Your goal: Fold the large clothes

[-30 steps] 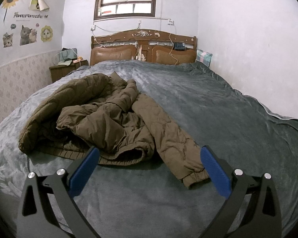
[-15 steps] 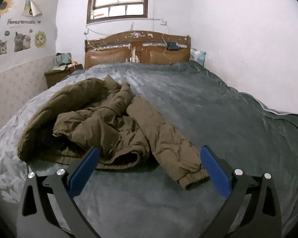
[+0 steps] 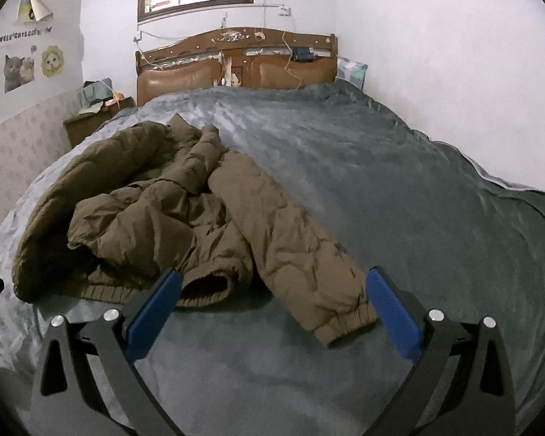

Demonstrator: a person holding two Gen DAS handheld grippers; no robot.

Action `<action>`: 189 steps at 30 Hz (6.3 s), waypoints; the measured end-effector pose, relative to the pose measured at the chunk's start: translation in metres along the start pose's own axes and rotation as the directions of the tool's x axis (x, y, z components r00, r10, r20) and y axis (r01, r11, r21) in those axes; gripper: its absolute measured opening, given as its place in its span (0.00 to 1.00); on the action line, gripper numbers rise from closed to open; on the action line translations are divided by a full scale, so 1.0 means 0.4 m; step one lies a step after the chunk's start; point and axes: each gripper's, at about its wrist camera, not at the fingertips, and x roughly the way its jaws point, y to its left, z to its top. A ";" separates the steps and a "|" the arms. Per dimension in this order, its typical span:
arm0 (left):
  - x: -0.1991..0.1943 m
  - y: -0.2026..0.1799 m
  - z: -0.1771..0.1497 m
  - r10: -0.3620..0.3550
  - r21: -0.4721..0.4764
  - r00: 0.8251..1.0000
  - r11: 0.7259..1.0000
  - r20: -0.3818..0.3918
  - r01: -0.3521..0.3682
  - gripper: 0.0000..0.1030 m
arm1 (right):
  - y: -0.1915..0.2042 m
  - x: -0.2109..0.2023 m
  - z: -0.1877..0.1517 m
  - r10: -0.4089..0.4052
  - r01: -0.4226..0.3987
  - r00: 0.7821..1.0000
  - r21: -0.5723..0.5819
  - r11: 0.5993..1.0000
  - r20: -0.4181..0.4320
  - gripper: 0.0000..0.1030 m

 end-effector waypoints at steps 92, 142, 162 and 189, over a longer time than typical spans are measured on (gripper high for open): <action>0.054 0.062 0.005 -0.288 -0.200 0.946 0.946 -0.150 0.256 0.41 | -0.024 0.056 -0.110 0.359 -0.390 0.883 -0.047 0.920 -0.303 0.40; 0.120 0.083 0.040 -0.416 -0.272 0.900 0.888 -0.130 0.372 0.09 | -0.016 0.211 -0.015 0.177 -0.180 0.953 0.008 0.984 -0.248 0.09; -0.086 0.237 0.144 -0.096 -0.204 0.992 0.973 0.081 0.111 0.96 | -0.322 0.238 -0.076 -0.129 0.146 0.946 0.037 0.989 -0.298 0.83; 0.091 0.217 0.201 -0.214 -0.333 0.975 0.916 0.065 0.223 0.97 | -0.148 0.233 0.273 -0.180 0.176 0.982 0.079 0.981 0.053 0.11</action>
